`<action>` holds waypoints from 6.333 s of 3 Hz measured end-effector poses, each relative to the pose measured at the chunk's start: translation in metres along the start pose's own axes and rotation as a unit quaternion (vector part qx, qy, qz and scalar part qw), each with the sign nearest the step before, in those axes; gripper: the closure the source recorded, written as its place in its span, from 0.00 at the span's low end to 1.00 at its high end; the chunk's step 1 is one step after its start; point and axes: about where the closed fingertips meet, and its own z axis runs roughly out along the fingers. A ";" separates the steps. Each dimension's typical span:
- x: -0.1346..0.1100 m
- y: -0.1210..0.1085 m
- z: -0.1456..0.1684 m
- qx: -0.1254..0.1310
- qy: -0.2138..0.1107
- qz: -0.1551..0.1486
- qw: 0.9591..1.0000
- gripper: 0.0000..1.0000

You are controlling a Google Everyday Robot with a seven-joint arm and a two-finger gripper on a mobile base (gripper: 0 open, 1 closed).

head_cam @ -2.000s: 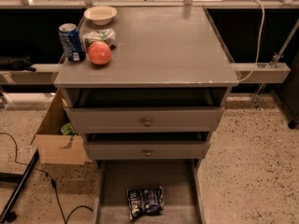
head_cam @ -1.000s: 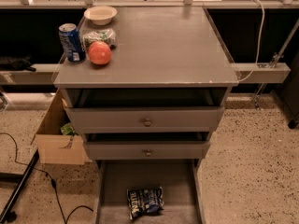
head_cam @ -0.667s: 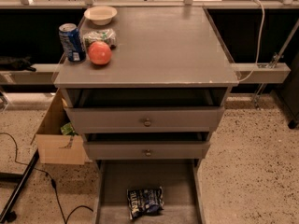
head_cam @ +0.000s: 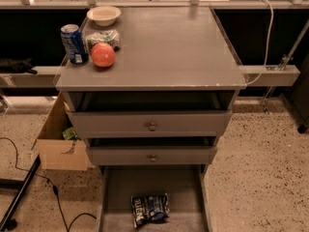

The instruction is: Pick blue chip bag from bottom drawer and place on counter

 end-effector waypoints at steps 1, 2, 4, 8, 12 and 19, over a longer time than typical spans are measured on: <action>0.000 0.000 0.000 0.000 0.000 0.000 1.000 0.00; 0.011 -0.032 0.004 0.042 0.017 0.017 0.999 0.00; 0.078 -0.178 -0.001 0.193 0.082 0.120 0.970 0.00; 0.108 -0.126 0.102 0.169 0.147 0.120 0.967 0.00; 0.108 -0.126 0.102 0.169 0.147 0.120 0.967 0.00; 0.108 -0.126 0.102 0.169 0.147 0.120 0.967 0.00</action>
Offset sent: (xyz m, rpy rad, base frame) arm 0.0644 -0.1433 -0.0507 -0.0406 0.1543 -0.3678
